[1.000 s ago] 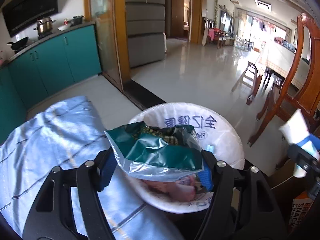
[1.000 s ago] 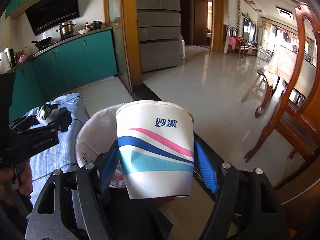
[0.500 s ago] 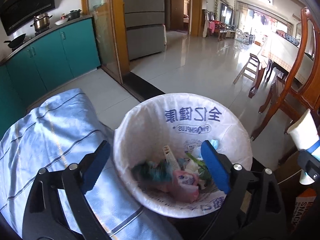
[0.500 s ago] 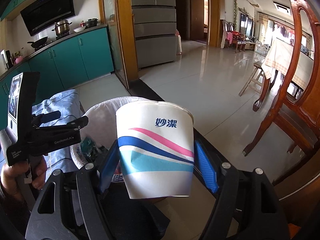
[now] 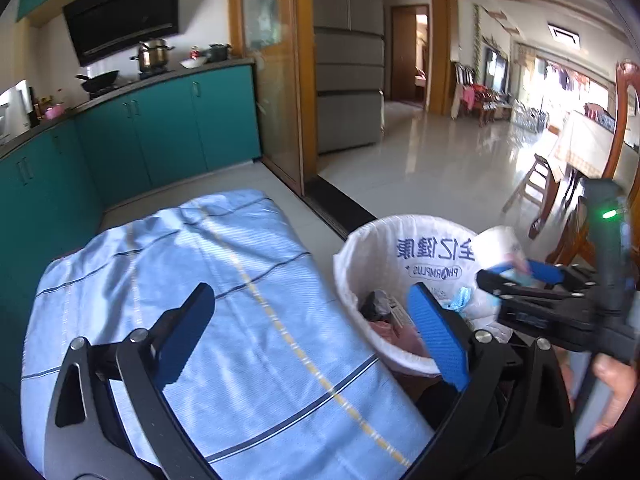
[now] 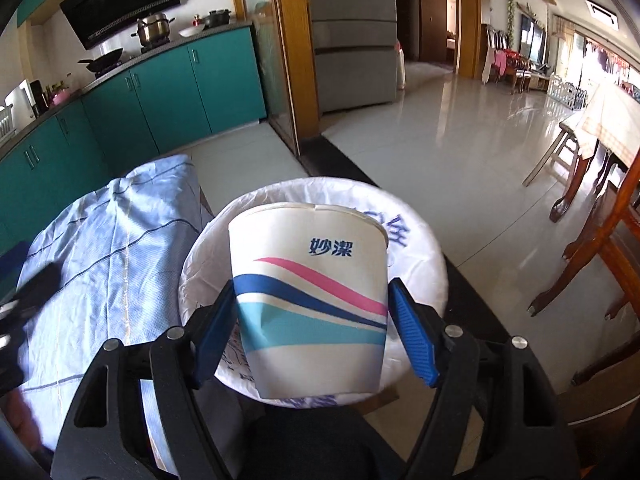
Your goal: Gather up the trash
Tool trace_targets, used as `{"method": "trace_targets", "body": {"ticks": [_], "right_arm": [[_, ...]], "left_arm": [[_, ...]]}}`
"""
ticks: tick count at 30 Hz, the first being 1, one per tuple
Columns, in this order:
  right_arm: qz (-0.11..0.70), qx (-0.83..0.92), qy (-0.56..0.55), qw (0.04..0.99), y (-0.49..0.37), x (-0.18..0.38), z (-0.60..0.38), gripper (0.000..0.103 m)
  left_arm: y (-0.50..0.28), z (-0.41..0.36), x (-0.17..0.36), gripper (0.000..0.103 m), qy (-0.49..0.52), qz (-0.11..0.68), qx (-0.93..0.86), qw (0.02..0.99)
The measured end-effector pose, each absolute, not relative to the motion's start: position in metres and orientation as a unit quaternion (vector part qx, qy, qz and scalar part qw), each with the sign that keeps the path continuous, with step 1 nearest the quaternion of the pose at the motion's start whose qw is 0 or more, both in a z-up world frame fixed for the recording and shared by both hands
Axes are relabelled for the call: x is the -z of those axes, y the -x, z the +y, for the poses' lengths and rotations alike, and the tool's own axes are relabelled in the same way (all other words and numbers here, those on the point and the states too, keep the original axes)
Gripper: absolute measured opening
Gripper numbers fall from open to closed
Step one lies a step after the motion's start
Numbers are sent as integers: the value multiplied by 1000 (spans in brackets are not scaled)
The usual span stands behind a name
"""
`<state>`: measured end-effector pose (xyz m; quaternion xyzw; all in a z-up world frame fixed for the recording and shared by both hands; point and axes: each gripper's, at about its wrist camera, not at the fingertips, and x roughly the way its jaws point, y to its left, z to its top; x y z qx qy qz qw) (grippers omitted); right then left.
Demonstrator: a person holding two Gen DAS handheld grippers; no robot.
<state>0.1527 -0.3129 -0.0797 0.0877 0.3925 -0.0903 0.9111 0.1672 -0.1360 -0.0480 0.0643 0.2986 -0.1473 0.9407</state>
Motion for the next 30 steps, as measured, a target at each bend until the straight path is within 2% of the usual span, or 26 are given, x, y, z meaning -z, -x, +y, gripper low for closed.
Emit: {"method": "trace_targets", "body": {"ticks": [1,3,8,11,19,30], "right_arm": [[393,92,-85,911,-155,81,-311,77],[392,105,-79,910,-154,83,-308,87],[370,115,-81,918,-129,74,-299,89],[329,123,-64,934,-90,50,-283,100],[238,88,-11,967,-9,-6,-236,100],[193,53,41,979,20,-34,-185,100]], "left_arm": [[-161,-130,44,99,-63,292,143,943],[-149,-117,37,99,-64,278,135,949],[-118,-91,28,100,-69,259,105,958],[-95,-74,22,100,-74,253,87,961],[-29,-30,3,100,-73,225,47,970],[15,21,-11,100,-55,209,-7,976]]}}
